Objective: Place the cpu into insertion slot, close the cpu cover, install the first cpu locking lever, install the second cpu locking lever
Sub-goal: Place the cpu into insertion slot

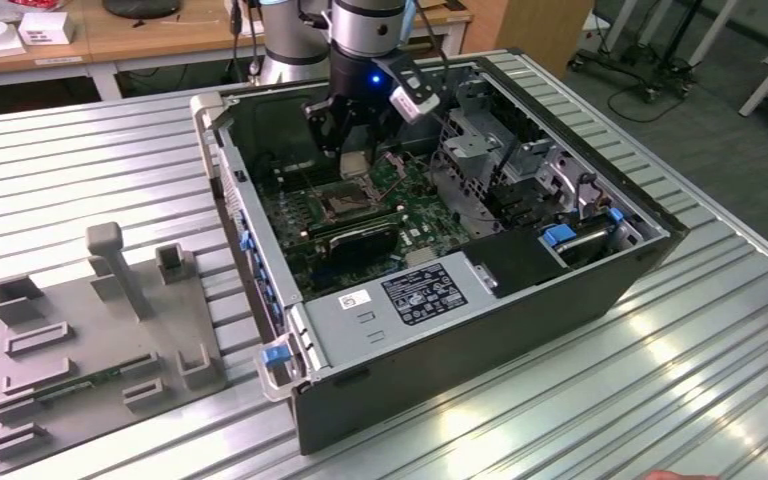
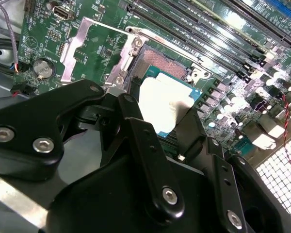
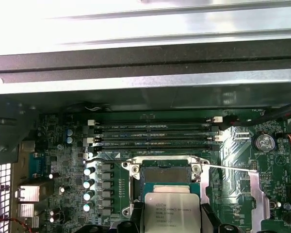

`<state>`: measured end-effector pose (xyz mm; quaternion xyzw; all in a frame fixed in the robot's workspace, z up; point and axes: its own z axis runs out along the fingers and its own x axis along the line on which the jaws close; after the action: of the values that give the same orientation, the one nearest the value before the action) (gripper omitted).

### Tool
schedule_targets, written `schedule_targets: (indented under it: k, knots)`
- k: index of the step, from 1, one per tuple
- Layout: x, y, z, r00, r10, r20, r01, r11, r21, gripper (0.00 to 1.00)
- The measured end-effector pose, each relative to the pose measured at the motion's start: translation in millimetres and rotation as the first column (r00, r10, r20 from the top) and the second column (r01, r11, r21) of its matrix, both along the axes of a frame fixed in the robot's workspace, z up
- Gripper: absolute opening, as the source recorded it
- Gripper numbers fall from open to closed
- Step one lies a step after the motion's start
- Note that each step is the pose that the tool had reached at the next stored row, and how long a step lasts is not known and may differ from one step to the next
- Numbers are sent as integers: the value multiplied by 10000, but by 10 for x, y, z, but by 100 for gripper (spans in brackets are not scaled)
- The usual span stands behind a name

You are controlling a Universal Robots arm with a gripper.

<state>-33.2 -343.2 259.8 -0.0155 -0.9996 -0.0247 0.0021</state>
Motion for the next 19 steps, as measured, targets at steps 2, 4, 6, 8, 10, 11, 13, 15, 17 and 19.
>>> schedule_targets:
  k: [2,4,6,8,10,11,13,15,17,19]
  knots:
    - [-6,0,-13,10000,1,-2,-1,10000,-1,54]
    - [-17,0,-33,10000,2,-2,-2,10000,-1,54]
    - [-26,0,-63,10000,1,-1,-1,10000,-1,54]
    - [-28,4,-92,10000,2,-2,-2,10000,-1,54]
    - [-28,8,-102,10000,2,-2,-2,10000,1,54]
    - [-29,9,-109,10000,1,-2,-1,10000,8,54]
    - [-30,11,-129,10000,2,-3,-2,10000,28,54]
    - [-31,14,-150,10000,1,-1,-1,10000,51,54]
    - [-32,15,-154,10000,2,-3,-2,10000,47,54]
    - [-35,18,-167,10000,0,-1,0,10000,51,54]
